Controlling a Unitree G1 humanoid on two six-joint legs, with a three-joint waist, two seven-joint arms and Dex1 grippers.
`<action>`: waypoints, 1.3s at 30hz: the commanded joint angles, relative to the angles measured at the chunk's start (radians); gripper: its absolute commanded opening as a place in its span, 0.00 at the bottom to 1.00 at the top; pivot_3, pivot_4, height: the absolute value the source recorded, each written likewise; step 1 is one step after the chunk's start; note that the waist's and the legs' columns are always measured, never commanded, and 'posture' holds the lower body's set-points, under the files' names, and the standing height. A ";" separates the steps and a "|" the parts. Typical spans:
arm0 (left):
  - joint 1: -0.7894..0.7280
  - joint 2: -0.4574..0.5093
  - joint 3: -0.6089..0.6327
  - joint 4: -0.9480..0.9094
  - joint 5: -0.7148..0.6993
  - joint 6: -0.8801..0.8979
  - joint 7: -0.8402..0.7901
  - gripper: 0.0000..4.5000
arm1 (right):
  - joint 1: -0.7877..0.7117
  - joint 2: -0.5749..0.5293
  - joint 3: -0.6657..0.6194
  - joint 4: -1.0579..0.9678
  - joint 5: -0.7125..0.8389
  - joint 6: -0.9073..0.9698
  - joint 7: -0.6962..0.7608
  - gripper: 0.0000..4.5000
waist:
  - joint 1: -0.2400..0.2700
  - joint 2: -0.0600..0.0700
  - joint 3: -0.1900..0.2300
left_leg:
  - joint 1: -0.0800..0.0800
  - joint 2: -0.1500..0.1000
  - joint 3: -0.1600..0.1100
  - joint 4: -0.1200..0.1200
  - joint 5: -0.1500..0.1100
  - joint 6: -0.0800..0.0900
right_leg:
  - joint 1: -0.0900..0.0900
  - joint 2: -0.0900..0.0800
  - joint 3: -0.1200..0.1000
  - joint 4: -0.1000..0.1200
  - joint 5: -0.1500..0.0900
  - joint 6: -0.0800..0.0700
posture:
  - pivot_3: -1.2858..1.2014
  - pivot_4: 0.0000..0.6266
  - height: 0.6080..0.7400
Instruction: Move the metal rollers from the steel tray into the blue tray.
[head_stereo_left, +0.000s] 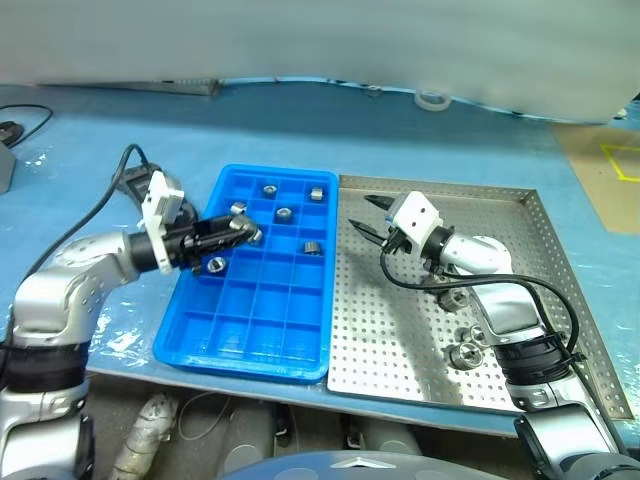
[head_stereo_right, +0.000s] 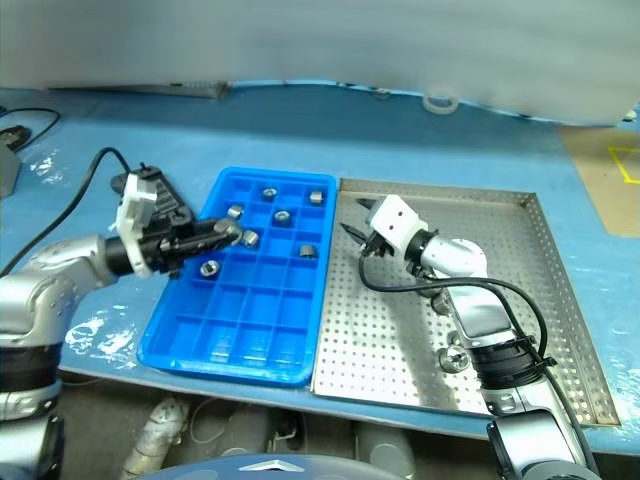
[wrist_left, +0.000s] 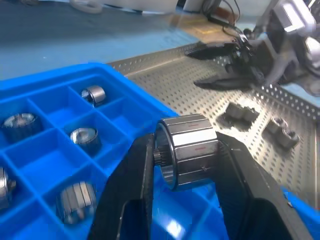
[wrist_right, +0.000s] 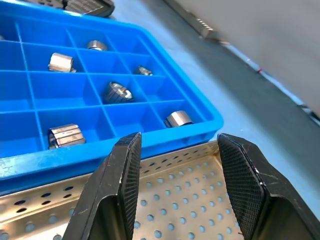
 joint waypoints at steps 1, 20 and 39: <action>0.084 0.048 0.079 -0.081 -0.028 -0.016 0.004 0.30 | -0.044 0.022 0.025 0.024 0.012 -0.050 0.029 0.57 | 0.009 0.000 0.000 | 0.001 0.000 0.000 -0.001 0.000 -0.001 | 0.001 0.000 0.000 0.000 0.000 0.000 | 0.53 0.24 1.00; 0.560 0.014 0.233 -0.283 -0.045 -0.088 0.135 0.30 | -0.204 0.153 0.101 0.282 -0.013 -0.213 0.091 0.57 | 0.101 -0.003 0.001 | 0.003 0.000 -0.002 -0.006 0.003 -0.005 | 0.003 0.000 -0.003 -0.002 0.000 0.000 | 0.61 0.24 1.00; 0.429 0.078 0.109 -0.212 -0.039 -0.061 0.149 0.65 | -0.169 0.135 0.072 0.257 -0.021 -0.212 0.051 0.58 | 0.112 -0.003 0.000 | 0.005 0.001 -0.002 -0.009 0.006 -0.010 | 0.002 0.000 -0.003 -0.001 0.000 0.000 | 0.59 0.24 1.00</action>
